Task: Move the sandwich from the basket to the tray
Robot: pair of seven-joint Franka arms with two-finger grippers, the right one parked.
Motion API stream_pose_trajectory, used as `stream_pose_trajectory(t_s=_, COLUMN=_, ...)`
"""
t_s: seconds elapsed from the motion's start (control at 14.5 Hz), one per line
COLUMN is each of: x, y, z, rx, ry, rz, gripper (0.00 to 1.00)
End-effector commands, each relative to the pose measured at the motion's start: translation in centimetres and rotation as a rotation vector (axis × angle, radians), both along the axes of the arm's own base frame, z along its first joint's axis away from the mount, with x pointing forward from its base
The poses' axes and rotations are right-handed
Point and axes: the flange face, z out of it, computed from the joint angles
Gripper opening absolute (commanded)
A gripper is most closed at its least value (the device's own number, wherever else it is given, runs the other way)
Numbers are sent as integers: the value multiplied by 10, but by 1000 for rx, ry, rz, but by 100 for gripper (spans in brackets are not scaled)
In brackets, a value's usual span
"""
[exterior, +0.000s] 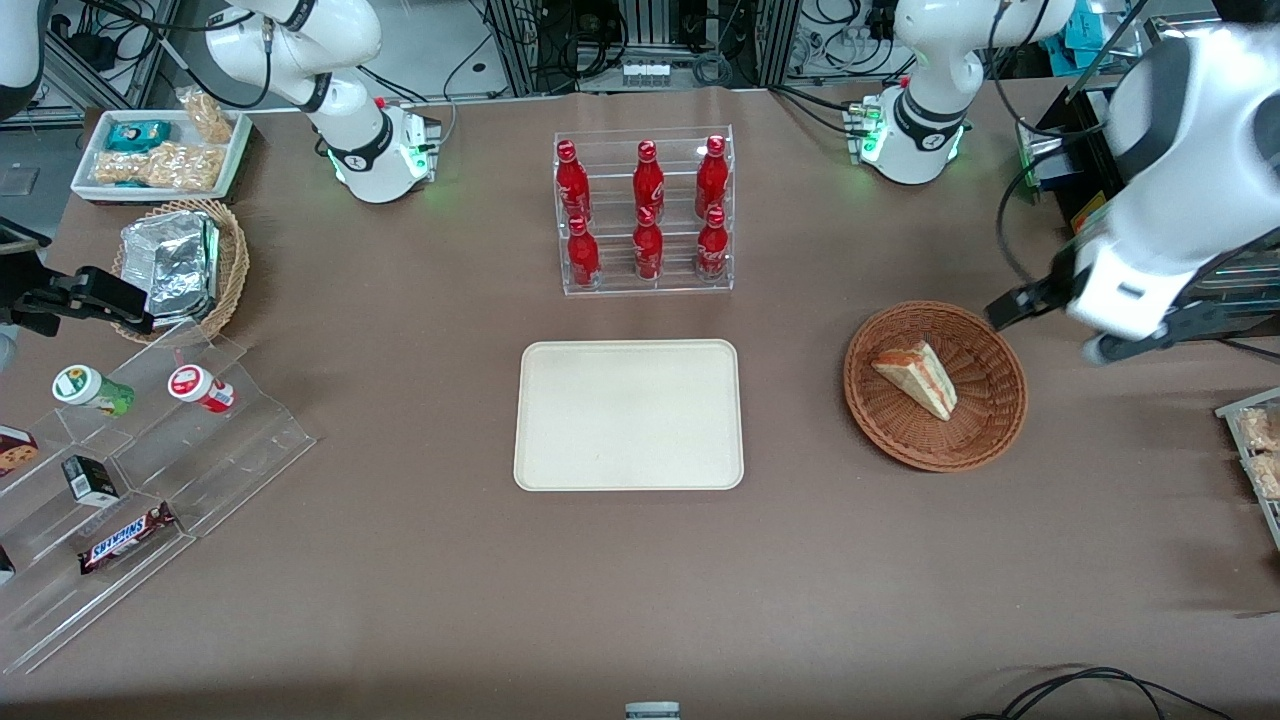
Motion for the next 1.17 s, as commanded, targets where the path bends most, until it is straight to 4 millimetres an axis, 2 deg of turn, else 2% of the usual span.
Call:
stream_pose_trajectory(t_s=0.0, x=-25, y=-3, z=-68, rx=9, ry=-37, rz=135, gripper=100)
stream_pose_trajectory(t_s=0.14, x=-29, y=-4, z=-110, rx=5, ry=-73, rz=250, gripper=100)
stream_pose_trajectory(t_s=0.28, x=-28, y=-4, z=-132, rx=16, ry=-51, rz=360, gripper=100)
stream_pose_trajectory(t_s=0.48, x=-29, y=-8, z=-153, rx=32, ry=-13, rz=441, gripper=100)
stream_pose_trajectory(t_s=0.69, x=-29, y=-16, z=-162, rx=26, ry=-18, rz=441, gripper=100)
stream_pose_trajectory(t_s=0.9, x=-26, y=-23, z=-181, rx=15, ry=-26, rz=431, gripper=100)
stream_pose_trajectory(t_s=1.1, x=-24, y=-25, z=-211, rx=5, ry=-18, rz=429, gripper=100)
